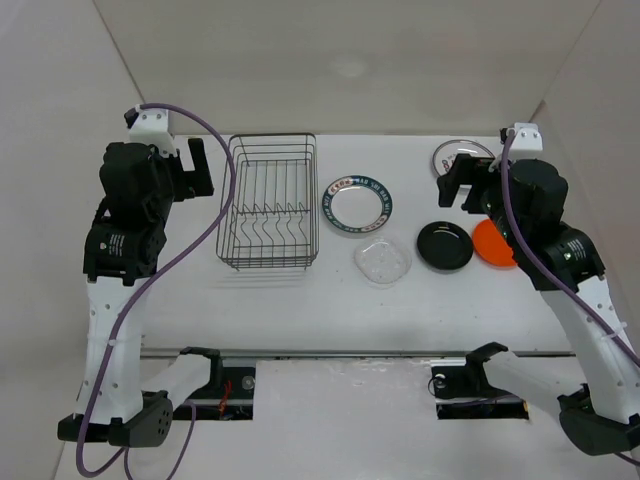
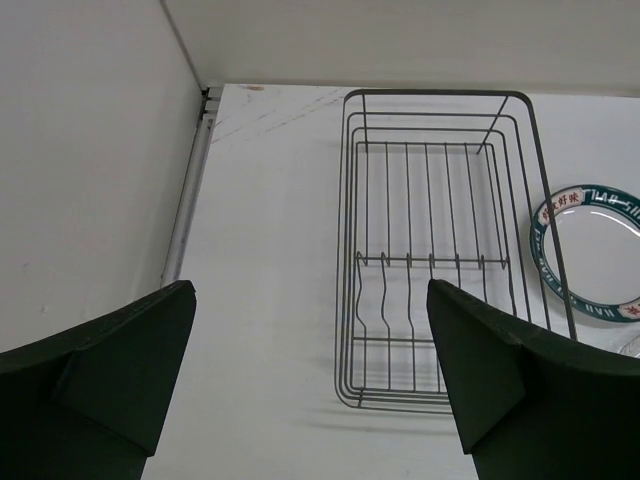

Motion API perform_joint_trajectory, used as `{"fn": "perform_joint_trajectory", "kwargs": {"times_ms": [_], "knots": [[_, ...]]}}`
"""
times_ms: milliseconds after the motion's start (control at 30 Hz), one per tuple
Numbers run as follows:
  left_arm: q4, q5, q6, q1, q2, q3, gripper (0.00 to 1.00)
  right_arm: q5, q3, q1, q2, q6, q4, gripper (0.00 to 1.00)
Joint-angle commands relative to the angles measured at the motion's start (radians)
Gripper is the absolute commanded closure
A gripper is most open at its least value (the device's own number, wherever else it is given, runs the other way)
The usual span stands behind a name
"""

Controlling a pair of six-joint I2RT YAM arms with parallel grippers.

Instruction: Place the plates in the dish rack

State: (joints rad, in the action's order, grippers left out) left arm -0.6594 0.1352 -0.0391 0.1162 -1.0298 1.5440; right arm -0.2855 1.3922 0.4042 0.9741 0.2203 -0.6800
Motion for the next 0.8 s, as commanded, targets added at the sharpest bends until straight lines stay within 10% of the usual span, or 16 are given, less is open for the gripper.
{"fn": "perform_joint_trajectory", "kwargs": {"times_ms": [0, 333, 600, 767], "knots": [[0.029, 0.009, 0.016, -0.001, 0.024, -0.016, 0.00, -0.035, 0.028, -0.005, 0.002, 0.024, 0.039, 0.00], [0.072, -0.063, 0.016, -0.010, 0.051, -0.071, 0.00, 0.231, -0.173, -0.114, 0.089, -0.029, 0.359, 0.00], [0.099, -0.166, -0.014, -0.010, 0.053, -0.091, 0.00, 0.783, 0.073, -0.332, 0.700, -0.025, 0.507, 0.11], [0.109, -0.177, -0.015, -0.010, 0.031, -0.101, 0.00, 0.856, 0.211, -0.332, 0.975, -0.036, 0.482, 0.15]]}}
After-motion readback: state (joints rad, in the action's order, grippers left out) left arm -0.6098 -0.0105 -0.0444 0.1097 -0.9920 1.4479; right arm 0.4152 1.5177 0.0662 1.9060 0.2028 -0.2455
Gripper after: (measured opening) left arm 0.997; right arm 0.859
